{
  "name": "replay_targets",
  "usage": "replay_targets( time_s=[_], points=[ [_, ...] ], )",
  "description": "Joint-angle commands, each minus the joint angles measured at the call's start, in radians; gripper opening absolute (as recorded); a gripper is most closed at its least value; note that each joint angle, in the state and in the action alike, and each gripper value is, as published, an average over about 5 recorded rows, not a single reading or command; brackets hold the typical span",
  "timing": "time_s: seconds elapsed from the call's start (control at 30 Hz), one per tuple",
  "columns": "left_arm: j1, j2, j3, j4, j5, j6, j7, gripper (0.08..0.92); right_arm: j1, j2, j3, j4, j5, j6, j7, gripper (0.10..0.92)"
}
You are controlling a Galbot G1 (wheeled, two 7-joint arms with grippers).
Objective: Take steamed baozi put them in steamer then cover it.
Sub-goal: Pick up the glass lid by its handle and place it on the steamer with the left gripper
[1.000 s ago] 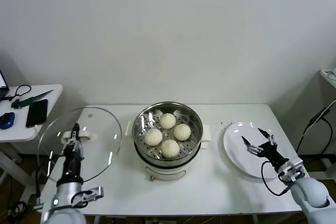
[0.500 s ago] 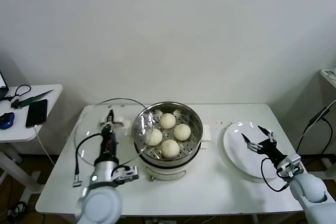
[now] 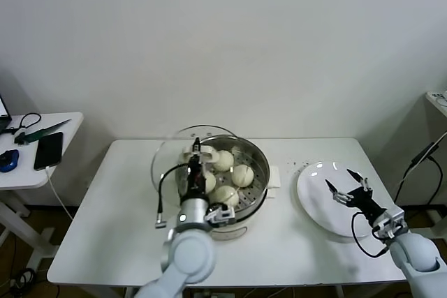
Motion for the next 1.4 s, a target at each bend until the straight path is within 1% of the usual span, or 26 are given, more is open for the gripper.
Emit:
replay_targets(
  time_s=[0.03,0.17,0.37,0.67,1.03,1.4],
  points=[
    [-0.093,-0.137,0.115,0.165,0.042,0.048,0.010,0.149,-0.006,0.001,0.007,-0.005,-0.011,0.005,-0.004,0.823],
    [-0.095,-0.147,0.117,0.190,0.041,0.048,0.014,0.149,-0.006,0.002,0.008,-0.006,-0.016,0.006,-0.005,0.823],
    [-0.087,-0.146,0.108,0.211,0.018,0.048,-0.005,0.149,-0.003,0.003,0.005,-0.009,-0.020,0.008,-0.007,0.823],
    [-0.074,-0.125,0.094,0.207,0.028,0.048,0.001,0.149,-0.001,0.004,0.003,-0.013,-0.027,0.011,-0.011,0.823],
    [-0.069,-0.117,0.091,0.208,0.029,0.048,0.002,0.149,0.000,0.005,0.002,-0.013,-0.034,0.013,-0.013,0.823],
    [-0.072,-0.108,0.096,0.199,0.030,0.047,0.037,0.149,0.001,0.005,0.003,-0.015,-0.040,0.015,-0.016,0.823]
  ],
)
